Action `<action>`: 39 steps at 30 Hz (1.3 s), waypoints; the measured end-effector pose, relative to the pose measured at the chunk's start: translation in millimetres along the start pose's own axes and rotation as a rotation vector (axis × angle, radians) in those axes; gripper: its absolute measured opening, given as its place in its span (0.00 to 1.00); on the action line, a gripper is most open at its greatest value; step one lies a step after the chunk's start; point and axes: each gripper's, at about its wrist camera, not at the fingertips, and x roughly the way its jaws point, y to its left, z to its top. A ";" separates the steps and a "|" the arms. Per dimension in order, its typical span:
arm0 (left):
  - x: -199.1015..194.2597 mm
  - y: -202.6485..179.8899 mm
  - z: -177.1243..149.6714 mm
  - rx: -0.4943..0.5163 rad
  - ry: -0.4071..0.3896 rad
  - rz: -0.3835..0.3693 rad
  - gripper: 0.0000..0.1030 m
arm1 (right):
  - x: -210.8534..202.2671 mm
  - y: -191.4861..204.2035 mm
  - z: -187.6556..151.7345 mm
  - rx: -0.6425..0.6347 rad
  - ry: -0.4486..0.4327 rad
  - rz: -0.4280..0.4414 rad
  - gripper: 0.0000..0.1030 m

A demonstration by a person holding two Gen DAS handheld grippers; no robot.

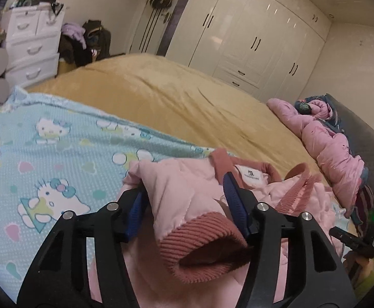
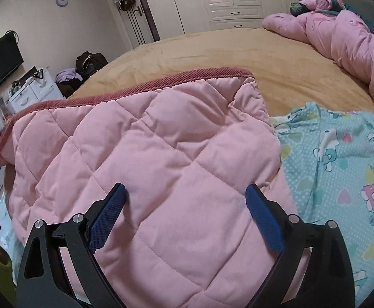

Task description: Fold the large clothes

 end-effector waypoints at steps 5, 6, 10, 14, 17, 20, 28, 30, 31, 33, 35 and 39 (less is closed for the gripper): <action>-23.9 -11.8 8.1 0.026 -0.076 -0.021 0.68 | -3.8 -5.6 5.9 0.004 -0.019 0.003 0.91; -31.9 -15.4 10.9 0.044 -0.106 -0.008 0.71 | -5.6 -7.6 8.6 0.008 -0.027 0.005 0.91; -53.4 -22.4 19.4 0.130 -0.176 0.082 0.75 | -17.0 -20.6 17.2 0.038 -0.091 -0.036 0.91; -52.1 -6.5 20.1 0.113 -0.166 0.141 0.76 | -14.4 -36.6 24.2 0.077 -0.096 -0.056 0.92; -31.8 17.0 16.0 0.087 -0.082 0.178 0.85 | -9.3 -43.0 28.2 0.080 -0.086 -0.081 0.92; 2.0 42.2 -0.4 0.077 0.054 0.186 0.85 | -0.2 -46.7 31.3 0.066 -0.071 -0.100 0.92; 42.5 56.4 -28.1 0.039 0.186 0.047 0.38 | 19.4 -47.4 29.8 0.028 -0.046 -0.044 0.62; 44.9 51.8 -30.0 0.063 0.170 0.054 0.22 | 14.8 -41.4 26.1 -0.008 -0.079 -0.065 0.41; 45.1 51.1 -31.3 0.066 0.164 0.040 0.18 | 10.3 -39.6 24.8 -0.017 -0.101 -0.063 0.28; 39.3 50.5 -27.5 0.057 0.135 0.036 0.11 | -0.3 -39.2 23.8 -0.018 -0.146 -0.059 0.22; 23.4 41.0 -17.1 0.072 0.069 0.037 0.09 | -17.9 -37.6 26.6 -0.024 -0.209 -0.070 0.19; -15.4 14.6 9.8 0.134 -0.070 0.023 0.09 | -53.7 -35.2 43.4 -0.011 -0.333 -0.049 0.17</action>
